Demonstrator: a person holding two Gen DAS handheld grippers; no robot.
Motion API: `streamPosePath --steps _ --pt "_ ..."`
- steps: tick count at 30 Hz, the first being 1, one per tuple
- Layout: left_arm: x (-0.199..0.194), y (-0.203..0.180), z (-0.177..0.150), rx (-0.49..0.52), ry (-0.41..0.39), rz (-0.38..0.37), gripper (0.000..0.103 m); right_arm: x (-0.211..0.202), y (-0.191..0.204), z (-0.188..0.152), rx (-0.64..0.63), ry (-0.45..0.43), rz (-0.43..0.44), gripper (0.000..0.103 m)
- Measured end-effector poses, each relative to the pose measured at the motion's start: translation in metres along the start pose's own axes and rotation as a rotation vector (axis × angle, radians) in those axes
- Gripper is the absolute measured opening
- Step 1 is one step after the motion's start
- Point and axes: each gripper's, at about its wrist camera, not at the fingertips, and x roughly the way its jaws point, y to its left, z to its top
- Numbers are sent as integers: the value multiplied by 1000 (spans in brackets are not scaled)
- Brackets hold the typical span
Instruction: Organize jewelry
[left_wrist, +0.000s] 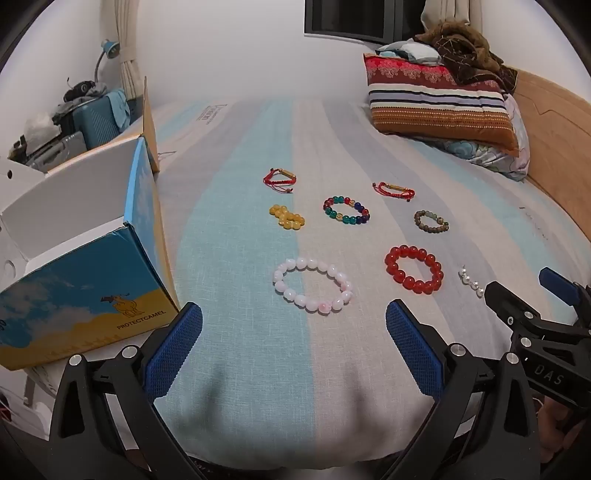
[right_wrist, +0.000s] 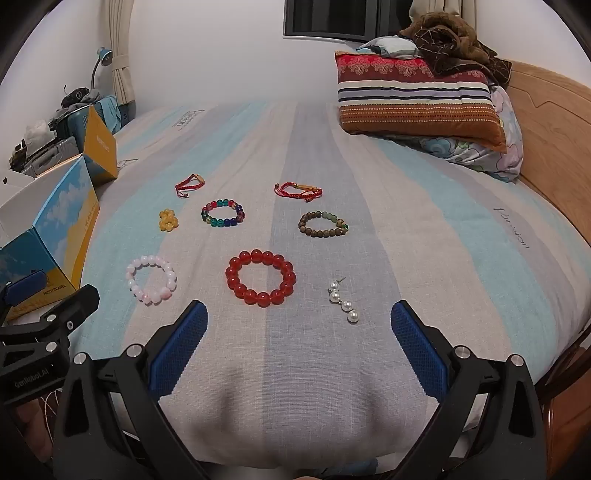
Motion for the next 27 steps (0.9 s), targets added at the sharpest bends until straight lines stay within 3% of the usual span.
streamPosePath --steps 27 --pt "-1 -1 -1 4 1 1 97 1 2 -1 0 0 -1 96"
